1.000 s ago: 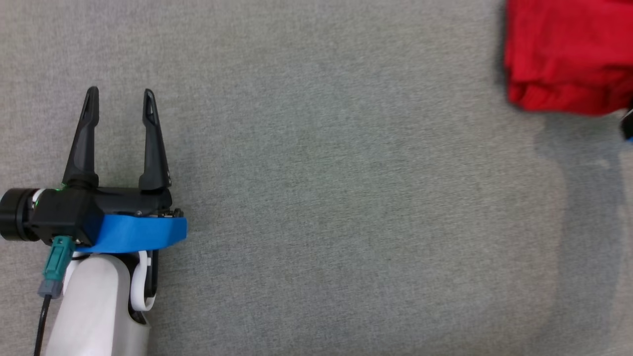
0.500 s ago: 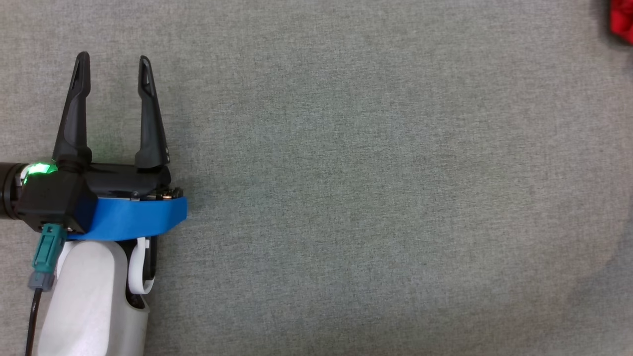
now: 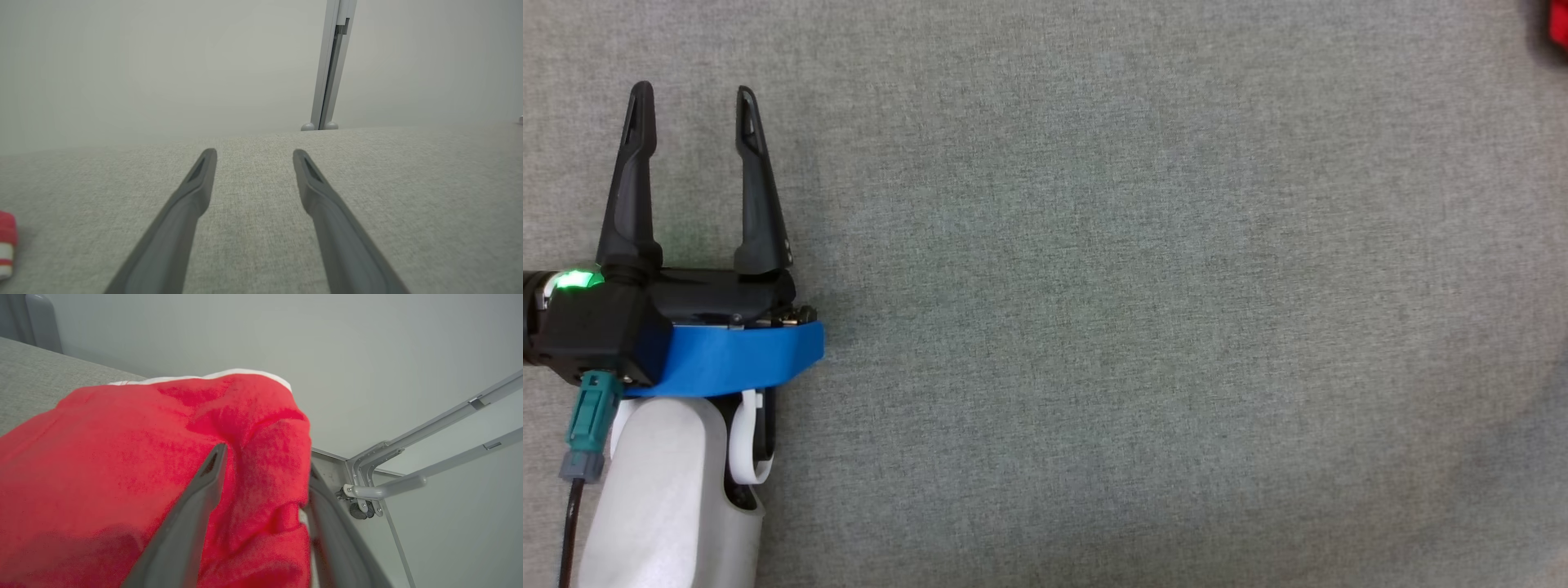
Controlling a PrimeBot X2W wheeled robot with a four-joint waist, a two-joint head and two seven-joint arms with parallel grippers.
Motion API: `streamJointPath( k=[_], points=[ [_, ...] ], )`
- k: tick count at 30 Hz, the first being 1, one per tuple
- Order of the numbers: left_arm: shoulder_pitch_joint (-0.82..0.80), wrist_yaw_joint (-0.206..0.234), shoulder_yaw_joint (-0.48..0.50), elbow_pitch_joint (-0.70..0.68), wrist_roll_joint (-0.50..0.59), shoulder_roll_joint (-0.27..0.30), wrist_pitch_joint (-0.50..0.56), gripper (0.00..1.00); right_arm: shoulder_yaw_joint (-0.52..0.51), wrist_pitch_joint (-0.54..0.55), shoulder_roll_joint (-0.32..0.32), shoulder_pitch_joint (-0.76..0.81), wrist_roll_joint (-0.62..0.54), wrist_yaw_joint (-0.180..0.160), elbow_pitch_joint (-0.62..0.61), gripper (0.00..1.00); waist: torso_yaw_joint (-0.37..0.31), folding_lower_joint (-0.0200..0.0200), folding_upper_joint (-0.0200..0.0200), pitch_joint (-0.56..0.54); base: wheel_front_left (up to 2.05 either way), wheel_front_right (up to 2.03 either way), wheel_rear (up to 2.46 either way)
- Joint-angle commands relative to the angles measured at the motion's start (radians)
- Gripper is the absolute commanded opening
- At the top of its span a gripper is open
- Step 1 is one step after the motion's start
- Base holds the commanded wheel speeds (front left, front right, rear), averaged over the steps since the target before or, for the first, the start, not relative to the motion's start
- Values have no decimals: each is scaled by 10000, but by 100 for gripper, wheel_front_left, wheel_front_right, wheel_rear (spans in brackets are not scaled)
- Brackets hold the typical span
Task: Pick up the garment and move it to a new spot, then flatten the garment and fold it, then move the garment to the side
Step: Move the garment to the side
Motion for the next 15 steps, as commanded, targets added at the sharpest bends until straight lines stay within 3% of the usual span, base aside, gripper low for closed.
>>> streamJointPath(
  k=[1,10,15],
  points=[
    [-32,46,-16,110,-38,27,-29,100,-90,-244,107,-246,-89,-1,159,100,-38,0,0,-105,0,0,0],
    [282,133,64,450,-269,-80,-232,100,-396,-861,282,-134,-705,0,635,100,-12,0,0,-959,0,0,0],
    [891,242,237,717,-466,-123,-355,100,-480,-1313,936,459,-418,-1,160,100,-52,0,0,-1941,0,0,0]
  ],
)
